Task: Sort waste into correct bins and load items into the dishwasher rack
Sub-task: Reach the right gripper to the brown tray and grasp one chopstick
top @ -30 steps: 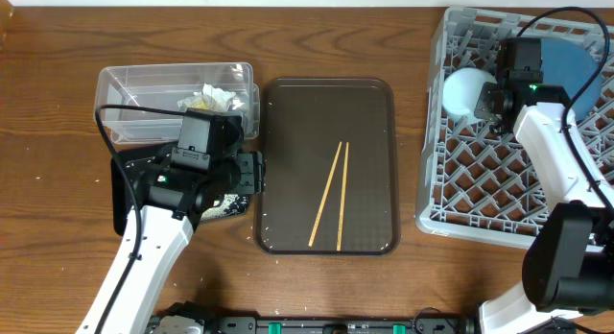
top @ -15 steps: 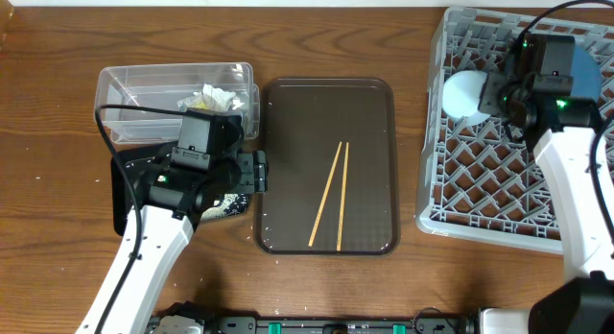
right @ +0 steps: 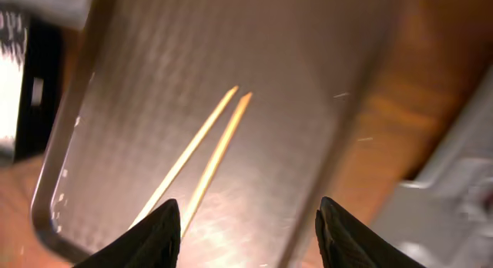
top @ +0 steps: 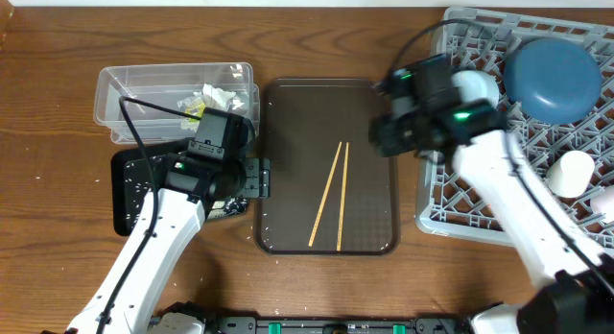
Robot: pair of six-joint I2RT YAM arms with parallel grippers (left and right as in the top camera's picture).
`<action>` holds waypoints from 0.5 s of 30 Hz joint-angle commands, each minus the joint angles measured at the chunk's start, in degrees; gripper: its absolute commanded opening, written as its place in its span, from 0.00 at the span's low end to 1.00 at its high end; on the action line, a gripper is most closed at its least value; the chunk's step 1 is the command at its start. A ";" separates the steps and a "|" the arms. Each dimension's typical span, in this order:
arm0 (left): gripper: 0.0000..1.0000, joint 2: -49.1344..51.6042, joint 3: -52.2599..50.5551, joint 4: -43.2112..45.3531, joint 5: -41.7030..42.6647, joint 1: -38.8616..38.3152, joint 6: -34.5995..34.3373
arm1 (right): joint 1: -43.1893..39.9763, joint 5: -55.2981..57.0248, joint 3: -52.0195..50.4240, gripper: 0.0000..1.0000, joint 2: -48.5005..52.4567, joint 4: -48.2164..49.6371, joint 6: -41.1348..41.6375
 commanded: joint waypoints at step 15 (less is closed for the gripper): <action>0.79 -0.26 -0.04 -4.04 -3.74 8.04 -2.01 | 13.60 5.40 -0.07 0.37 23.61 -2.40 17.84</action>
